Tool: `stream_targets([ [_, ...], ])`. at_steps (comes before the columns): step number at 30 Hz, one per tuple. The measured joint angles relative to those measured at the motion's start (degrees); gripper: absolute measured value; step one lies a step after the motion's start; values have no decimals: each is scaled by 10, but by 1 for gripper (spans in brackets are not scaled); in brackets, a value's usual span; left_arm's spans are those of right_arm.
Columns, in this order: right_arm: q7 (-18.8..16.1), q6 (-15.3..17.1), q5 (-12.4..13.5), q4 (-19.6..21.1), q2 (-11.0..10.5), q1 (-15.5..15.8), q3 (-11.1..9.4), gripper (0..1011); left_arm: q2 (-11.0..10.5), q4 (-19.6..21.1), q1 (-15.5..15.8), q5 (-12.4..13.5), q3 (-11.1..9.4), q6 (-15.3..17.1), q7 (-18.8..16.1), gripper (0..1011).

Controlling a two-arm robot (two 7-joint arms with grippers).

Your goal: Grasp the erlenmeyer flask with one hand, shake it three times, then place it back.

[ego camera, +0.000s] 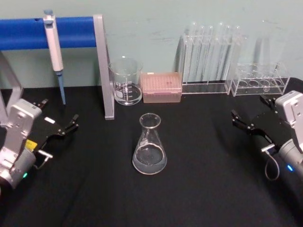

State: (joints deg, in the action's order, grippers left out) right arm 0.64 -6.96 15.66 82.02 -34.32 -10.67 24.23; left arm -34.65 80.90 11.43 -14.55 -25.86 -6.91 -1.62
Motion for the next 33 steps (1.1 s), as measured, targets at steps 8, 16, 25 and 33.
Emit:
stream_targets([
  [8,-17,0,19,31,0,12,-25,1003,0,0,0,0,0,0,0,1001],
  [16,-51,15,61,71,-3,22,-55,1002,0,0,0,0,0,0,0,1001],
  [25,-111,36,110,101,-5,28,-77,1002,0,0,0,0,0,0,0,1001],
  [33,-164,40,119,106,-9,27,-76,1002,0,0,0,0,0,0,0,1001],
])
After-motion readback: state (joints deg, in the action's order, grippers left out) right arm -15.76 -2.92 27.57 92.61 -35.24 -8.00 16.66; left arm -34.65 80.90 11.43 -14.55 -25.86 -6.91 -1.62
